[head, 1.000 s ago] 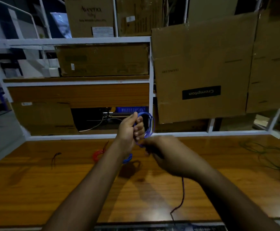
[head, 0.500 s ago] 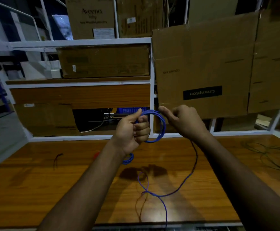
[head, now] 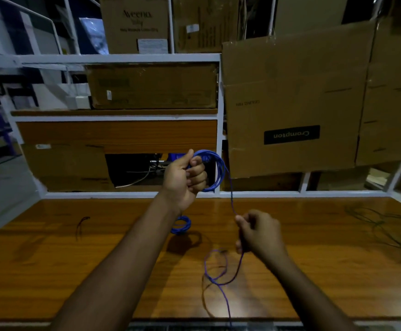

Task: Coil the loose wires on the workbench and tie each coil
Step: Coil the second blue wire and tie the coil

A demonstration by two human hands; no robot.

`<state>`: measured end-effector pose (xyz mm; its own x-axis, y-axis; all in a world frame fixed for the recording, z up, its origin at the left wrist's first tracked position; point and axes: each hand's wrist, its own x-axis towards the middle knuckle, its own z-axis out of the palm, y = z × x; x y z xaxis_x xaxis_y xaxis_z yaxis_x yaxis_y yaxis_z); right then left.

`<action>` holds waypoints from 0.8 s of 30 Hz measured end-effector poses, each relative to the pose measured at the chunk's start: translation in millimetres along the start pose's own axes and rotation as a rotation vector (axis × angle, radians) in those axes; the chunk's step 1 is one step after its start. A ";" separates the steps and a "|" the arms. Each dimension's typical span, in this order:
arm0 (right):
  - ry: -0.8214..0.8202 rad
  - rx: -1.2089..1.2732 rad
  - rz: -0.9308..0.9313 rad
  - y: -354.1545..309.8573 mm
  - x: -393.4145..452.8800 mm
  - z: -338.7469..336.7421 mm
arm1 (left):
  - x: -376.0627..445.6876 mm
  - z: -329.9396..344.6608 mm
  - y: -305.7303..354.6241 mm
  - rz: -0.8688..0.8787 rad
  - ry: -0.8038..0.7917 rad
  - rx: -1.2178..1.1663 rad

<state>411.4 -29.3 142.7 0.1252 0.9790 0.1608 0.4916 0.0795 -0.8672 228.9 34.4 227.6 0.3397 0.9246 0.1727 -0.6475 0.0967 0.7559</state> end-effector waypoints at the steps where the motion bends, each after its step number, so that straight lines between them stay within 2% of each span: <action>1: 0.015 -0.177 -0.078 -11.1 -7.7 6.7 | 1.6 0.1 -1.8 0.004 0.010 0.006; 3: -0.045 -0.449 -0.247 -35.1 -21.2 9.6 | 3.9 -0.4 -4.5 0.008 0.022 0.021; 6: -0.293 -0.487 -0.330 -76.3 -32.0 -9.4 | 4.4 -2.0 -6.8 0.001 0.040 0.027; 9: -0.391 -0.652 -0.505 -108.1 -29.1 -24.8 | 2.0 -1.5 -6.6 0.010 0.049 0.037; 12: -0.283 -0.950 -0.805 -127.0 -17.7 -31.6 | -1.4 1.9 -6.0 0.041 0.066 0.118; 15: -0.203 -0.966 -1.060 -140.0 -3.3 -40.3 | -7.0 6.4 -5.4 0.080 0.081 0.200; 19: -0.227 -0.780 -1.209 -145.7 12.2 -49.3 | -14.6 14.6 -6.2 0.141 0.075 0.377; 21: -0.142 -0.713 -1.263 -146.5 19.4 -52.7 | -17.2 18.1 -6.3 0.159 0.051 0.443; 24: 0.086 -0.707 -1.283 -142.2 37.3 -56.9 | -18.5 20.5 -4.6 0.083 -0.016 0.417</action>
<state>395.2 -14.8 298.9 -0.6761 0.2936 0.6758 0.6108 0.7363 0.2912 239.5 9.3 233.9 0.3103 0.9168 0.2514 -0.3428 -0.1387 0.9291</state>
